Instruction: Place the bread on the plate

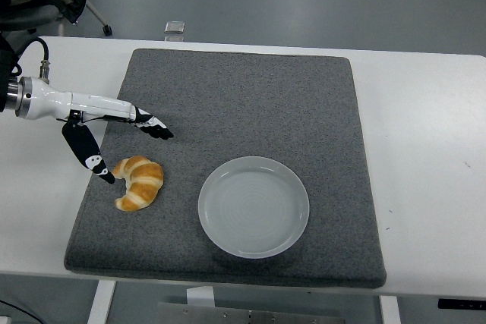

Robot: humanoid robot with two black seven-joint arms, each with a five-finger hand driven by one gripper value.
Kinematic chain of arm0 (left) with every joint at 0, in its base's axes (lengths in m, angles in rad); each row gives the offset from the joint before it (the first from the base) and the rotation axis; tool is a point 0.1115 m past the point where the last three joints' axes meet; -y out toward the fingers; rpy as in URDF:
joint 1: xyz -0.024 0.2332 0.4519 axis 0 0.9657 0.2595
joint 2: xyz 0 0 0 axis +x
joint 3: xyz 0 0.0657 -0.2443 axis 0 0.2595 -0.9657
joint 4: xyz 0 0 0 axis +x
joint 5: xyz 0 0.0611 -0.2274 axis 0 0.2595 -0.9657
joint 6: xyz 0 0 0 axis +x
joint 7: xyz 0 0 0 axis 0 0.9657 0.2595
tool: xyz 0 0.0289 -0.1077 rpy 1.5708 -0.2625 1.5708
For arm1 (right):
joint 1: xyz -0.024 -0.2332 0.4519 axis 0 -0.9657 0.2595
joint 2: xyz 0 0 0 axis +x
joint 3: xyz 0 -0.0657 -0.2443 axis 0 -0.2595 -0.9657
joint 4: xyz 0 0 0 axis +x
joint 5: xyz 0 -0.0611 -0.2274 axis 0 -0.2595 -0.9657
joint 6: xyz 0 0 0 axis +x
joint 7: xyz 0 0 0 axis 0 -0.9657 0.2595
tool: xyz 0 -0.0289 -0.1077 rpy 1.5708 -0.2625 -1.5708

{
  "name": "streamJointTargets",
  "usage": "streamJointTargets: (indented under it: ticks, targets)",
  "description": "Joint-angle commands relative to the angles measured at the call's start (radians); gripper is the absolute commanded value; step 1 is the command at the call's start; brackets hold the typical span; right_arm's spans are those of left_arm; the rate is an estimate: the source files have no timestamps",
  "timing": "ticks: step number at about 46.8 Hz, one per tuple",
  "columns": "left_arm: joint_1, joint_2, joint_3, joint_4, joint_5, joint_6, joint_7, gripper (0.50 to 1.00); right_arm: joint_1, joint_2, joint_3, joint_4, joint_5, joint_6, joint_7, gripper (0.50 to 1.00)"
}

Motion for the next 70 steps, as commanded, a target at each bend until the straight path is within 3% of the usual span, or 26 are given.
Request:
streamJointTargets:
  ticks: [1,14,27,38,65,70]
  targets:
    - [-0.006,0.0,-0.003,0.001,0.062,0.011,-0.045,0.994,0.0,0.0,0.0,0.0,0.0,0.0,0.0,0.93]
    - [0.003,-0.024,0.008,0.005,0.341,0.198,-0.21,0.994,0.0,0.0,0.0,0.0,0.0,0.0,0.0,0.932]
    - [0.001,-0.032,0.015,0.008,0.374,0.209,-0.212,1.0,0.0,0.0,0.0,0.0,0.0,0.0,0.0,0.93]
    - [0.004,-0.05,0.017,0.027,0.506,0.211,-0.212,1.0,0.0,0.0,0.0,0.0,0.0,0.0,0.0,0.93]
    - [0.003,-0.105,0.072,0.024,0.536,0.214,-0.212,1.0,0.0,0.0,0.0,-0.002,-0.002,0.0,0.0,0.93]
    - [0.003,-0.116,0.087,0.025,0.536,0.238,-0.212,1.0,0.0,0.0,0.0,0.0,0.0,0.0,0.0,0.93]
